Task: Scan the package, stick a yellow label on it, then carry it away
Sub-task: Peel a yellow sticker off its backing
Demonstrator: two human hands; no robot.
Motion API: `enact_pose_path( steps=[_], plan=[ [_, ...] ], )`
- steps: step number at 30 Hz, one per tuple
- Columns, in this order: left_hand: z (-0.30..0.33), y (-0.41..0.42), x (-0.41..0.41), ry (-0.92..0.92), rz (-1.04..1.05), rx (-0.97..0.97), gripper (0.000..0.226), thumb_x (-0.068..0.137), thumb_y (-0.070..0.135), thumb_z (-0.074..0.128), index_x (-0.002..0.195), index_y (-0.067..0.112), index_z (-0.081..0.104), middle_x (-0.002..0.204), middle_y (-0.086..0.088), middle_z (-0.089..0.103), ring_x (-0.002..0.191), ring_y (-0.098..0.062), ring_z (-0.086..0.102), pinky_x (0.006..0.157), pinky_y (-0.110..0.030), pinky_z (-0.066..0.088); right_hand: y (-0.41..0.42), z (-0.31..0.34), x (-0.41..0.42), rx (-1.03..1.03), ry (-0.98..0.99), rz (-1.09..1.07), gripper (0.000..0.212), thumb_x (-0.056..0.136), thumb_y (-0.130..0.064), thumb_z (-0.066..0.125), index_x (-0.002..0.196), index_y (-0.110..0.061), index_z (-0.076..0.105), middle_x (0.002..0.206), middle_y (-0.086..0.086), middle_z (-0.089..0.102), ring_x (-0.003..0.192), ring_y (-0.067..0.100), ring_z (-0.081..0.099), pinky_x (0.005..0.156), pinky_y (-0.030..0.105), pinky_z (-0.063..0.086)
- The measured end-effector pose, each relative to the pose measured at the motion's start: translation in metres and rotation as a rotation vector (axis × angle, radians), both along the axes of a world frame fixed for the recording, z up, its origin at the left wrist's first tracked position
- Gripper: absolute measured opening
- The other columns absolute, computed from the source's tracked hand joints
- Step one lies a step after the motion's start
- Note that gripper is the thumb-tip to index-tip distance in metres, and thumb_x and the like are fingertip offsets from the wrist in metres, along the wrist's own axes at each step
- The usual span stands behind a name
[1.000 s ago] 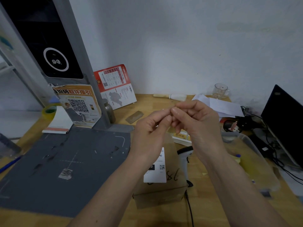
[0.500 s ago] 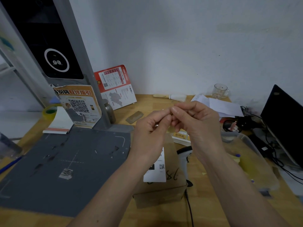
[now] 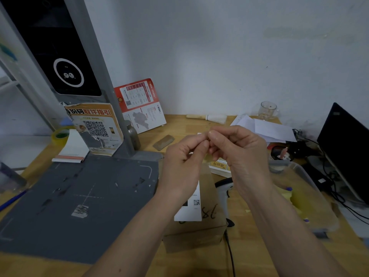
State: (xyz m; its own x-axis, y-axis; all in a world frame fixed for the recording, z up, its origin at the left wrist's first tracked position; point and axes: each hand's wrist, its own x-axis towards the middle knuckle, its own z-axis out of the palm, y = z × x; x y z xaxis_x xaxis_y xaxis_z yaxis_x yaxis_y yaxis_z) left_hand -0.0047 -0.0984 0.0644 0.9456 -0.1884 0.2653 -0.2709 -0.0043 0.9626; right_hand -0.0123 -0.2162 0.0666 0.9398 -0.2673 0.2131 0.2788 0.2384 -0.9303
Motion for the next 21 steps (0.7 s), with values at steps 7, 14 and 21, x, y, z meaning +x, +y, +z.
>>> enact_pose_path(
  steps=[7, 14, 21],
  plan=[
    [0.0017, 0.0004, -0.0023, 0.011, 0.0, -0.019, 0.029, 0.092, 0.006, 0.055, 0.101, 0.031, 0.067, 0.094, 0.007, 0.072, 0.085, 0.008, 0.062, 0.072, -0.003, 0.045, 0.0002, -0.0005, 0.0005, 0.019, 0.012, 0.008, 0.012, 0.071, -0.007, 0.071, 0.083, -0.004, 0.071, 0.06, 0.006, 0.067, 0.053, 0.015, 0.061, 0.049, 0.023, 0.05],
    [-0.0001, 0.0011, -0.0021, 0.035, -0.005, -0.03, 0.029, 0.092, 0.006, 0.055, 0.103, 0.029, 0.069, 0.097, 0.006, 0.073, 0.089, 0.005, 0.064, 0.075, -0.005, 0.046, -0.0009, -0.0024, -0.0002, 0.033, 0.031, 0.03, 0.017, 0.068, -0.011, 0.07, 0.084, -0.005, 0.072, 0.062, 0.007, 0.067, 0.055, 0.016, 0.061, 0.051, 0.023, 0.049],
    [-0.001, 0.0014, -0.0005, 0.034, 0.006, -0.012, 0.028, 0.093, 0.007, 0.054, 0.105, 0.027, 0.069, 0.097, 0.008, 0.072, 0.089, 0.004, 0.063, 0.075, -0.005, 0.046, 0.0012, -0.0021, 0.0002, 0.037, 0.037, 0.029, 0.02, 0.068, -0.015, 0.071, 0.084, -0.004, 0.071, 0.063, 0.008, 0.065, 0.056, 0.015, 0.06, 0.052, 0.024, 0.05]
  ],
)
